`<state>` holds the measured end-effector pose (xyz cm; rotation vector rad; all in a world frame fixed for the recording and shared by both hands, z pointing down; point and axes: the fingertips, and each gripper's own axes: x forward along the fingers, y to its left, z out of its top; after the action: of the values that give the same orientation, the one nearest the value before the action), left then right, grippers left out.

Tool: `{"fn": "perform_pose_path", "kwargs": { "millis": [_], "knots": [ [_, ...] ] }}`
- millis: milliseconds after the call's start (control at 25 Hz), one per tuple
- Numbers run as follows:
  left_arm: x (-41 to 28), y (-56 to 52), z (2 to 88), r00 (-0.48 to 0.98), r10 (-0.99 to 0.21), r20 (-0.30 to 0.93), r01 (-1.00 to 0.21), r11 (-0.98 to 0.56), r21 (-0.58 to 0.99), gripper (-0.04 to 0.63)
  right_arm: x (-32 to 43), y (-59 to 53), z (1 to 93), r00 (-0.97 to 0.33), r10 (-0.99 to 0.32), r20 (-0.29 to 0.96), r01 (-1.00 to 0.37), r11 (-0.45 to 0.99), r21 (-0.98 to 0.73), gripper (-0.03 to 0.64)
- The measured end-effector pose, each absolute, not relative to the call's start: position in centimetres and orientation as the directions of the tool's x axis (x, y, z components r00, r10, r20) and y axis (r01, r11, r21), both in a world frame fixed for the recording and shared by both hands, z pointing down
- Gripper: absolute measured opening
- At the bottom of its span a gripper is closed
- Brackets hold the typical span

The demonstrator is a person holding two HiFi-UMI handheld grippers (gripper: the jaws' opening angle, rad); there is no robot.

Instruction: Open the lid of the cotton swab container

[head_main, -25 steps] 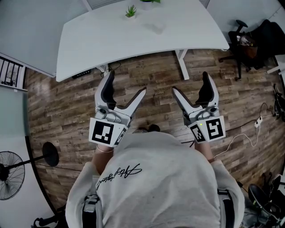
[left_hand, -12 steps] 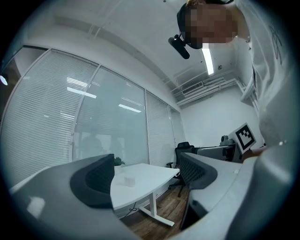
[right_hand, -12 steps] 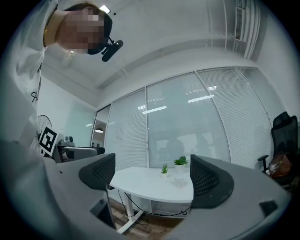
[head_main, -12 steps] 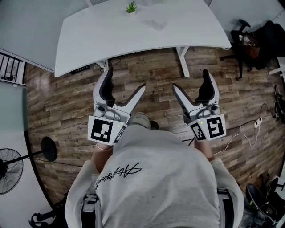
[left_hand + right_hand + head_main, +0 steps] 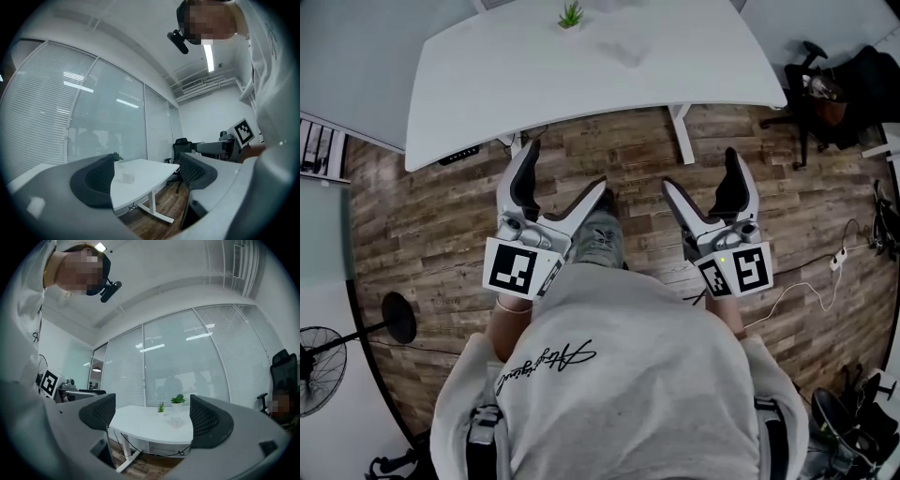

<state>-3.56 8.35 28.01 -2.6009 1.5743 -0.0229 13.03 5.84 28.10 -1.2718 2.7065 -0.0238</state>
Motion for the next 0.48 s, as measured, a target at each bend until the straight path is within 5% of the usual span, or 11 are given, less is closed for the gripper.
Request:
{"fn": "perform_pose_path", "kwargs": {
  "millis": [480],
  "knots": [
    [-5.0, -1.4, 26.8, 0.492, -0.867, -0.079, -0.869, -0.484, -0.104, 0.417, 11.3, -3.6, 27.1, -0.621, -0.771, -0.141, -0.773, 0.632, -0.051, 0.474]
  ]
}}
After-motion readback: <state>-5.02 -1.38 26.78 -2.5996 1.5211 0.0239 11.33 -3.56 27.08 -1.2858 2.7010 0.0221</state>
